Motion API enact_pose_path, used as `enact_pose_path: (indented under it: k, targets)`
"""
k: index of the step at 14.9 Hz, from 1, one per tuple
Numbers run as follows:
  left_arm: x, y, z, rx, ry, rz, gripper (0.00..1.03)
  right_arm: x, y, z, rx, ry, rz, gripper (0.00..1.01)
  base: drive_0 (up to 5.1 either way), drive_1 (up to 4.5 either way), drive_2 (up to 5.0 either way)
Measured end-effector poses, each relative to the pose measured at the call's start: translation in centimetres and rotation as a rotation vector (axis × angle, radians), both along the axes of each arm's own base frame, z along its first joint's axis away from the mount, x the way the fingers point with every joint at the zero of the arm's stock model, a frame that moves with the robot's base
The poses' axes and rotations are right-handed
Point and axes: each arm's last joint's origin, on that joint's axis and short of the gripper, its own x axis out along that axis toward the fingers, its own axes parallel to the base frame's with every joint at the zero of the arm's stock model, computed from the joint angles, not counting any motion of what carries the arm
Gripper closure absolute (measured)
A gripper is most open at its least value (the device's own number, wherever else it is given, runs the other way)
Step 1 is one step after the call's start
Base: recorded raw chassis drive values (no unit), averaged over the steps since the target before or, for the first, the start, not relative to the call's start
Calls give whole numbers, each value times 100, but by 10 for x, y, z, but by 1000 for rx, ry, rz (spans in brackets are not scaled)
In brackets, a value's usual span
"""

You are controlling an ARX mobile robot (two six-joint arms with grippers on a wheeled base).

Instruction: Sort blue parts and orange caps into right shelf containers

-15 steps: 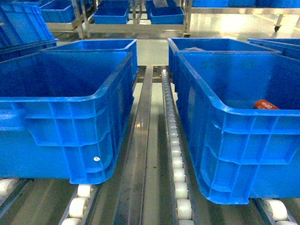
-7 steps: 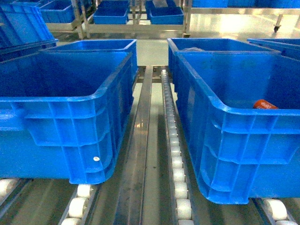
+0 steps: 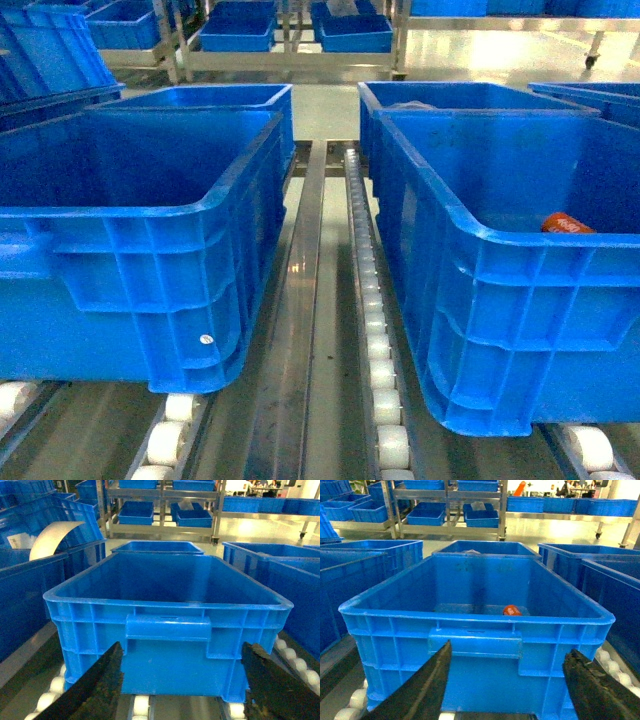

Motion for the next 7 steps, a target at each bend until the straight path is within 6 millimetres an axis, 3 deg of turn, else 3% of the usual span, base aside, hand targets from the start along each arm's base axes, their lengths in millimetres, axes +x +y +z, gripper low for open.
enact_pose_path:
  k: [2, 3, 7]
  targets:
    - [0, 0, 0, 0, 0, 0, 13, 0, 0, 0, 0, 0, 0, 10, 0, 0, 0]
    - [0, 0, 0, 2, 0, 0, 3, 0, 0, 0, 1, 0, 0, 1, 0, 0, 0]
    - [0, 0, 0, 2, 0, 0, 5, 0, 0, 0, 1, 0, 0, 3, 0, 0, 0]
